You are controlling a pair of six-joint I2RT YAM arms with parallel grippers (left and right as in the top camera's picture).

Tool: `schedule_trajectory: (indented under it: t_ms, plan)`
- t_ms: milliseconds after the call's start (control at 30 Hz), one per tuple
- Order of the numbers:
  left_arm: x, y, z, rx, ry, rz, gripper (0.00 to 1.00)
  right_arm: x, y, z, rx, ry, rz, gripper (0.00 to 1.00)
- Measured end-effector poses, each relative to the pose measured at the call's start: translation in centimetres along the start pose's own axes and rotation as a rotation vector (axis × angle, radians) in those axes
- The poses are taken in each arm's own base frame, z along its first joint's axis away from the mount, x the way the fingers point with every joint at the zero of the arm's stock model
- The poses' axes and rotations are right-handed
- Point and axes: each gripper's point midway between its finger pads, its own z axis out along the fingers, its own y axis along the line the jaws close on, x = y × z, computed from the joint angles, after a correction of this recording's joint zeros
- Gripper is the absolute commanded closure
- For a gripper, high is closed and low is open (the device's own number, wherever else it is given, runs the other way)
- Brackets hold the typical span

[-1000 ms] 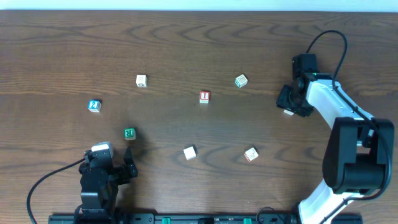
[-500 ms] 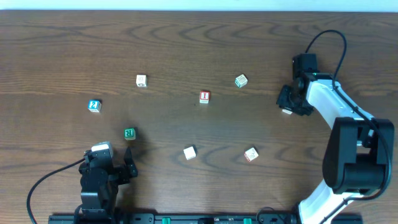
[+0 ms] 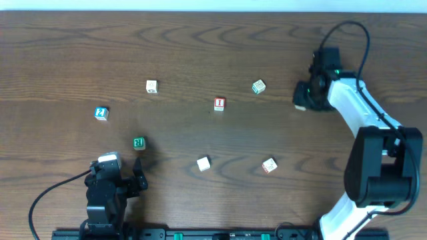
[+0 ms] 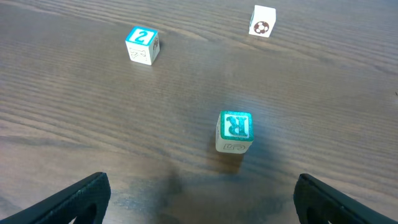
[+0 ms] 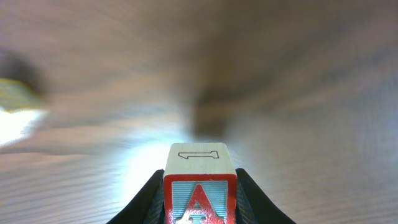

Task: Spell out Ai2
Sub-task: 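Carry the 'A' block to the left of the 'I' block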

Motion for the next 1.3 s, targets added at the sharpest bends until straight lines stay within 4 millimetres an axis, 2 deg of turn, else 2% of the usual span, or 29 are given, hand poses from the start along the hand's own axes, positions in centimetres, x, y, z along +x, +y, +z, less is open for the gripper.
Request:
schedule_trajectory:
  t_ms: [100, 167, 233, 267, 333, 433, 500, 567, 700, 767, 867, 967, 1133, 1300]
  plan:
    - [0.0, 0.0, 0.0, 0.000, 0.000, 0.000, 0.05, -2.9, 4.6, -2.9, -0.061, -0.089, -0.073, 0.98]
    - [0.0, 0.0, 0.0, 0.000, 0.000, 0.000, 0.05, -4.5, 9.2, -5.6, -0.120, -0.167, -0.144, 0.98]
    - [0.0, 0.0, 0.0, 0.000, 0.000, 0.000, 0.05, -4.7, 13.8, -7.9, -0.171, -0.229, -0.211, 0.98]
    - [0.0, 0.0, 0.0, 0.000, 0.000, 0.000, 0.05, -4.2, 16.3, -8.8, -0.198, -0.250, -0.250, 0.98]
    - [0.0, 0.0, 0.0, 0.000, 0.000, 0.000, 0.05, -2.9, 19.7, -9.8, -0.236, -0.273, -0.303, 0.98]
    - [0.0, 0.0, 0.0, 0.000, 0.000, 0.000, 0.05, 0.0, 23.4, -10.3, -0.275, -0.261, -0.354, 0.98]
    - [0.0, 0.0, 0.0, 0.000, 0.000, 0.000, 0.05, 1.5, 25.0, -10.1, -0.292, -0.249, -0.366, 0.98]
    - [0.0, 0.0, 0.0, 0.000, 0.000, 0.000, 0.05, 2.8, 26.2, -9.2, -0.291, -0.223, -0.371, 0.98]
    - [0.0, 0.0, 0.0, 0.000, 0.000, 0.000, 0.05, 5.9, 27.4, -5.1, -0.221, -0.157, -0.379, 0.98]
    - [0.0, 0.0, 0.0, 0.000, 0.000, 0.000, 0.05, 7.1, 27.9, -4.1, -0.193, -0.148, -0.381, 0.98]
    - [0.0, 0.0, 0.0, 0.000, 0.000, 0.000, 0.05, 8.5, 28.6, -3.7, -0.172, -0.143, -0.369, 0.98]
    - [0.0, 0.0, 0.0, 0.000, 0.000, 0.000, 0.05, 9.3, 28.6, -3.7, -0.158, -0.133, -0.336, 0.98]
    - [0.0, 0.0, 0.0, 0.000, 0.000, 0.000, 0.05, 9.2, 28.3, -2.9, -0.129, -0.137, -0.288, 0.98]
    - [0.0, 0.0, 0.0, 0.000, 0.000, 0.000, 0.04, 9.7, 28.0, -0.3, -0.092, -0.123, -0.275, 0.98]
